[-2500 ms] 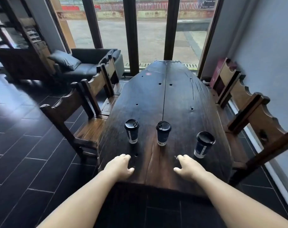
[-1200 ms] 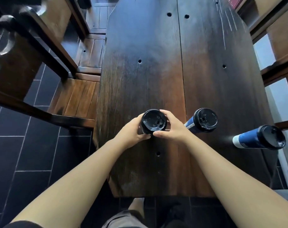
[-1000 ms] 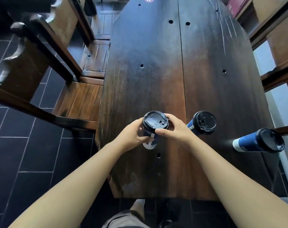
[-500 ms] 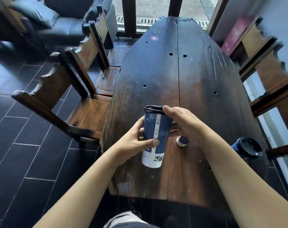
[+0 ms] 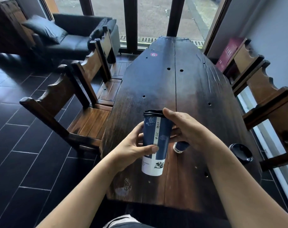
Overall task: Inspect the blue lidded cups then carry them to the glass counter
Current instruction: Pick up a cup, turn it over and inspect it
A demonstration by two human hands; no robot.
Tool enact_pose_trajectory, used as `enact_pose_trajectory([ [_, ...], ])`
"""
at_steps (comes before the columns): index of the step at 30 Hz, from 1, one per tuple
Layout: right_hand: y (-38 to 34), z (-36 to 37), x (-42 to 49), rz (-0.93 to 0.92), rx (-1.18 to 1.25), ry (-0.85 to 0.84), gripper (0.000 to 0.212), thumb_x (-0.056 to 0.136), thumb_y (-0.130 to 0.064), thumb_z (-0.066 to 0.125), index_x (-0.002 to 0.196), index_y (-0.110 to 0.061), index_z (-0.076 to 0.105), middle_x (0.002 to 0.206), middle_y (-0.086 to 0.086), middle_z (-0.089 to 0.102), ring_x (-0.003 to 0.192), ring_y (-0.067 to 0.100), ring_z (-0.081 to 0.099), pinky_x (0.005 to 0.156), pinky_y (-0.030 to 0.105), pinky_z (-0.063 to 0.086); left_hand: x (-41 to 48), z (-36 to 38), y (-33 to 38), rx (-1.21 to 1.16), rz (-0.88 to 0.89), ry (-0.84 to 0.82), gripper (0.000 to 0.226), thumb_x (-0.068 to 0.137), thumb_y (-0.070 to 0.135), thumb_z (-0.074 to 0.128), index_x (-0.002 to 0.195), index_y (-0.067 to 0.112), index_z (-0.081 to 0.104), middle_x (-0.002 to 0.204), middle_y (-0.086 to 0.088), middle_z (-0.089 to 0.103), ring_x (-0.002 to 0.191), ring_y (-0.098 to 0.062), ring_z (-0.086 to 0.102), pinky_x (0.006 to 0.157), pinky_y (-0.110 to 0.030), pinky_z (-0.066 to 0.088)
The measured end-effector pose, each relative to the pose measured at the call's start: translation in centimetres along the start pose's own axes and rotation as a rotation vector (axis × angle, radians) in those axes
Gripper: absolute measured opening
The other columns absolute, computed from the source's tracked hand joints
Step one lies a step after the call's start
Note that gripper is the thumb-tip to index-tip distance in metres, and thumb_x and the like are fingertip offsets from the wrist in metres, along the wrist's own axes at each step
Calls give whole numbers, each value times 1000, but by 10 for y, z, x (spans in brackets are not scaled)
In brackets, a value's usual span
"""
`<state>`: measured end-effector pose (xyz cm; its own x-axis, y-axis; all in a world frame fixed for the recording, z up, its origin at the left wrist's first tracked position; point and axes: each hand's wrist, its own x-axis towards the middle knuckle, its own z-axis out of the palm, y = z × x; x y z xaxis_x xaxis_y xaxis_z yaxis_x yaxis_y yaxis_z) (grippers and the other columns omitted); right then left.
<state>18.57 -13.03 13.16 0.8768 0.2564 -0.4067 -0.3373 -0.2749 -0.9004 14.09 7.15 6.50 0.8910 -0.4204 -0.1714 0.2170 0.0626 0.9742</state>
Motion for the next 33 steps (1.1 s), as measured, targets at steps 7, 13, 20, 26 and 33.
enact_pose_trajectory([
  [7,5,2,10,-24,3,-19,64,89,-61,63,119,-5,63,115,21,74,101,35,75,92,53,61,5,-7,-5,10,-28,21,84,74,21,82,147,34,41,124,-8,72,112,-27,72,88,-40,60],
  [13,34,9,29,-36,98,26,51,83,-40,73,121,-8,63,120,17,73,115,31,70,99,49,57,25,-22,-33,136,-70,78,80,79,12,83,144,38,44,129,-6,69,116,-27,70,101,-56,54],
  [20,95,20,71,9,81,26,73,66,-49,81,128,-17,59,127,9,71,121,25,67,107,52,51,56,-40,-99,251,-148,198,83,72,18,89,138,48,49,118,-6,71,99,-23,76,91,-54,60],
  [26,134,23,103,-5,-8,4,83,63,-50,81,137,-22,55,131,-2,68,123,14,64,105,35,52,79,-55,-139,317,-176,254,84,74,11,89,132,56,49,121,1,69,103,-13,73,92,-50,61],
  [33,164,24,127,-7,-97,6,73,72,-42,79,137,-24,52,131,-8,66,125,8,60,107,32,49,93,-71,-161,377,-179,218,84,75,17,89,137,53,46,124,9,68,111,-16,70,94,-51,60],
])
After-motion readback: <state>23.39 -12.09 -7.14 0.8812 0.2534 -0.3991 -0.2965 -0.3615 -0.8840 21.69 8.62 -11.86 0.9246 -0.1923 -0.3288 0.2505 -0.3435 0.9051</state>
